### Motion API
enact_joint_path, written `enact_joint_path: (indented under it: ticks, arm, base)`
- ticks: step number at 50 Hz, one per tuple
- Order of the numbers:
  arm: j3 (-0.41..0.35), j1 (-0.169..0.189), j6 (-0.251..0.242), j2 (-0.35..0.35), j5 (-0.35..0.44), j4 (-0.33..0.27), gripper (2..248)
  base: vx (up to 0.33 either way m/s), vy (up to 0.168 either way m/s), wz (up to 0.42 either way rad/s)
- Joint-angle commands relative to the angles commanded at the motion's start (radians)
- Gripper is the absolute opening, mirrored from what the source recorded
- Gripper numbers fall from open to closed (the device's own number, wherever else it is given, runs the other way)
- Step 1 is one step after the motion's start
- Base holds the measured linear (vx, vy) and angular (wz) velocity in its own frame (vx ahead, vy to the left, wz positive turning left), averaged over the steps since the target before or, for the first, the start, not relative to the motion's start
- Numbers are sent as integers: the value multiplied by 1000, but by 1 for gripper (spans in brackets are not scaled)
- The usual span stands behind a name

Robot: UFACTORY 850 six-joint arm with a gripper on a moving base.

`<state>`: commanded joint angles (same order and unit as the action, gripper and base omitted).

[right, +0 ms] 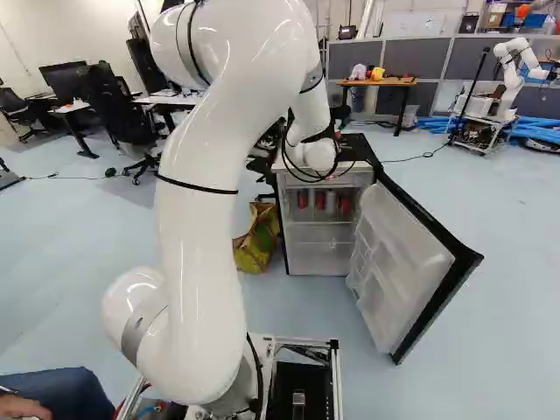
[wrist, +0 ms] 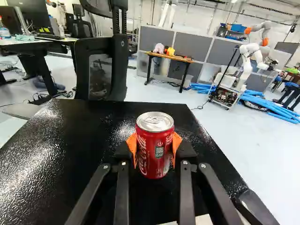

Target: Grab a drink from the fridge

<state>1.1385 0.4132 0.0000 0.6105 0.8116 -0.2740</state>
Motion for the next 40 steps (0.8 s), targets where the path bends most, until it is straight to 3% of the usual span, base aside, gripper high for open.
enact_joint_path:
  ticks: [9,29,30,34,35,39,40]
  arm:
    - [5,-2,0,3,-22,37,94]
    - [5,-2,0,3,-22,37,94]
    - [5,-2,0,3,-22,37,108]
    - [5,-2,0,3,-22,37,108]
    - [5,-2,0,3,-22,37,141]
    - [5,-2,0,3,-22,37,141]
    - [4,-2,0,3,-22,37,177]
  base:
    - [0,0,0]
    - [0,0,0]
    - [0,0,0]
    - [0,0,0]
    - [0,0,0]
    - [0,0,0]
    - [0,0,0]
